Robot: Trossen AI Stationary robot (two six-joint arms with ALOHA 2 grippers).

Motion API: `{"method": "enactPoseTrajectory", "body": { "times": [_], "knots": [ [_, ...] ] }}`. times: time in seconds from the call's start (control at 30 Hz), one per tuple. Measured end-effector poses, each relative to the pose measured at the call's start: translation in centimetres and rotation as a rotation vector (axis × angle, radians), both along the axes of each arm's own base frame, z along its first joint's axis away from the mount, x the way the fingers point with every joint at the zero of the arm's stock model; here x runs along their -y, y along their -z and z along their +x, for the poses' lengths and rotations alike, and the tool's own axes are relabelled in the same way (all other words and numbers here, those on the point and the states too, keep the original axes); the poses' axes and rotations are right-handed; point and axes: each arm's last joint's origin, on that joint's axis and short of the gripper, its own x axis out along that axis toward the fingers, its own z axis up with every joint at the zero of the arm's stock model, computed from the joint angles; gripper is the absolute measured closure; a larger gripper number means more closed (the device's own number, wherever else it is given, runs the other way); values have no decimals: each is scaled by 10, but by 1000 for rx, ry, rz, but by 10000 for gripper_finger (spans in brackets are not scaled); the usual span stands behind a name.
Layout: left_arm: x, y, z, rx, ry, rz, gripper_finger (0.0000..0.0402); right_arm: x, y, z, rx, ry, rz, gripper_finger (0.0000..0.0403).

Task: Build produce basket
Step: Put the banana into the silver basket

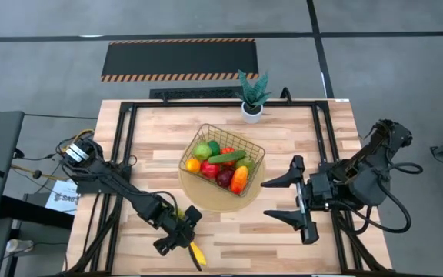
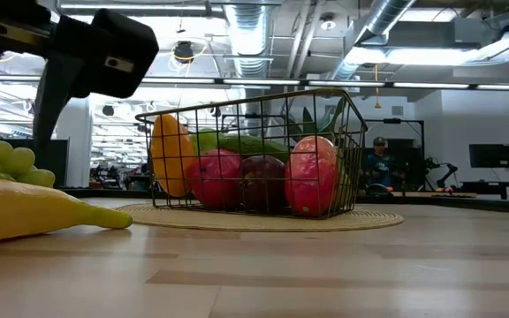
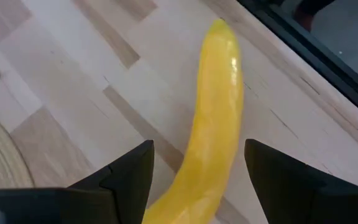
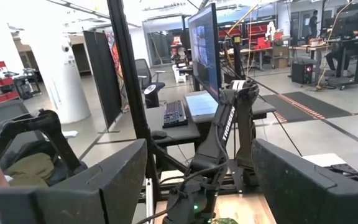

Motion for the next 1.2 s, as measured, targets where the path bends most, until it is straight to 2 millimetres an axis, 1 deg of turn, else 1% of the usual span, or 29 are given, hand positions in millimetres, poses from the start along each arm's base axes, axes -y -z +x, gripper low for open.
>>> {"method": "enactPoseTrajectory", "body": {
  "times": [0.1, 0.17, 0.43, 0.57, 0.73, 0.83, 0.97, 1.1, 1.2],
  "knots": [
    [0, 6, -2, 12, 26, -19, 166, 0, 0, 0, 0, 0, 0, 92],
    [1, 14, -1, 2, 53, -31, 166, 0, 0, 0, 0, 0, -1, 92],
    [3, 34, 2, -46, 58, 4, 172, 0, 0, 0, -3, 0, -5, 92],
    [2, 40, 3, -72, 62, 5, 204, 0, 0, 0, -3, 0, -5, 92],
    [2, 40, 4, -88, 27, -12, 279, 1, 0, 0, -3, 2, -5, 92],
    [5, 32, 9, -100, -28, -42, 311, 1, 0, 0, -3, 2, -5, 92],
    [11, 12, 22, -86, -91, -95, 312, 1, 0, 0, -3, 2, -5, 92],
    [10, -21, 34, -16, -143, -125, 283, 1, 0, 0, -3, 3, -5, 92],
    [-2, -48, 39, 36, -203, -94, 272, 1, 0, 0, -3, 3, -5, 92]
  ]
}}
